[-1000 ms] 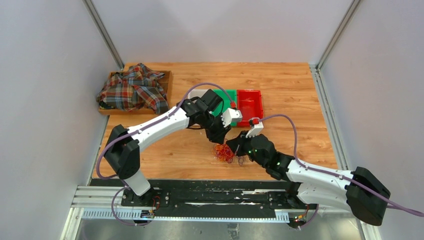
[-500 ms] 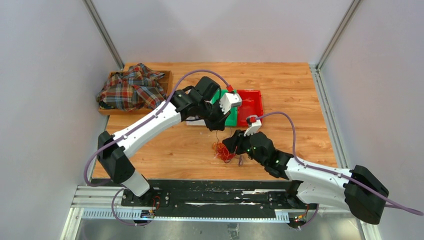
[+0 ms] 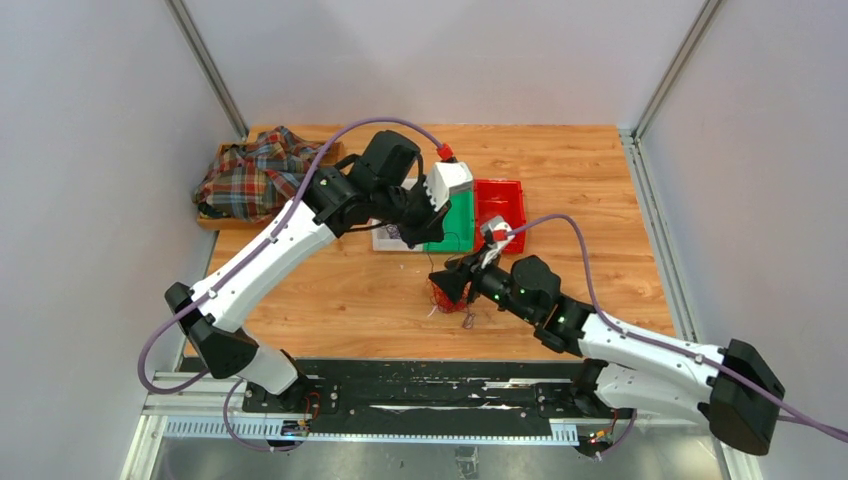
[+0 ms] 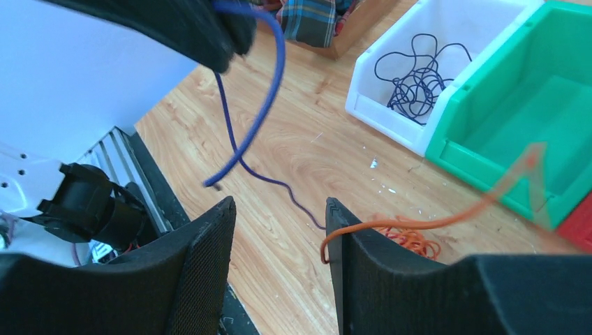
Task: Untangle the cables
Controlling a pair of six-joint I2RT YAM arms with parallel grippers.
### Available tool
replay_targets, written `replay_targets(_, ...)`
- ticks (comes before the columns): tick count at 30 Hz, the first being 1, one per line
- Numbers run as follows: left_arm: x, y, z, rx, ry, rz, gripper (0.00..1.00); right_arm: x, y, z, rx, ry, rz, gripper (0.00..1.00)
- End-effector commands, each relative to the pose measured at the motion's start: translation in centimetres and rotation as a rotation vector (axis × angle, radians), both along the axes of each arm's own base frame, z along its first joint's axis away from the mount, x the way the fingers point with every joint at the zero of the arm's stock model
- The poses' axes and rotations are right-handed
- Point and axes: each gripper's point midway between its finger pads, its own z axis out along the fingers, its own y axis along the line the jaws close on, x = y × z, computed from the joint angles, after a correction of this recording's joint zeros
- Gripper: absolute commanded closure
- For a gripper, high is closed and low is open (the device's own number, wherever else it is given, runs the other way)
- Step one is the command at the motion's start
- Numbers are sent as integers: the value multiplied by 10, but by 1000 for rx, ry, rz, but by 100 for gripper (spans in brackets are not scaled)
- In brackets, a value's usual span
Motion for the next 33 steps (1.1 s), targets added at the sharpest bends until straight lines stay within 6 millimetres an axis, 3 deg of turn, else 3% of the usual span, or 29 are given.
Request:
replay_targets(1, -8, 0, 38, -66, -35, -7, 99, 5, 27, 20, -10, -81, 62, 50)
replay_targets(7, -12, 2, 65, -104, -55, -13, 99, 30, 40, 16, -28, -83, -13, 51)
replay_targets(11, -9, 5, 86, -125, -118, -5, 99, 24, 38, 9, -15, -33, -3, 52)
replay_targets(13, -4, 8, 97, -132, -169, 5, 100, 17, 28, -1, -26, 3, -9, 50)
replay_targets(17, 11, 15, 126, -143, -291, 51, 100, 4, -15, -21, -84, 61, -91, 46)
replay_targets(20, 16, 18, 146, -164, -354, 64, 100, -2, -42, -19, -86, 34, -143, 30)
replay_targets(24, 17, 19, 162, -189, -392, 71, 100, -7, -61, -2, -95, -5, -167, 25)
replay_targets(27, 15, 19, 166, -203, -392, 67, 100, -10, -47, 17, -78, -40, -96, 25)
replay_targets(33, 11, 19, 170, -220, -387, 64, 100, -3, 10, 74, -14, -170, 69, 22)
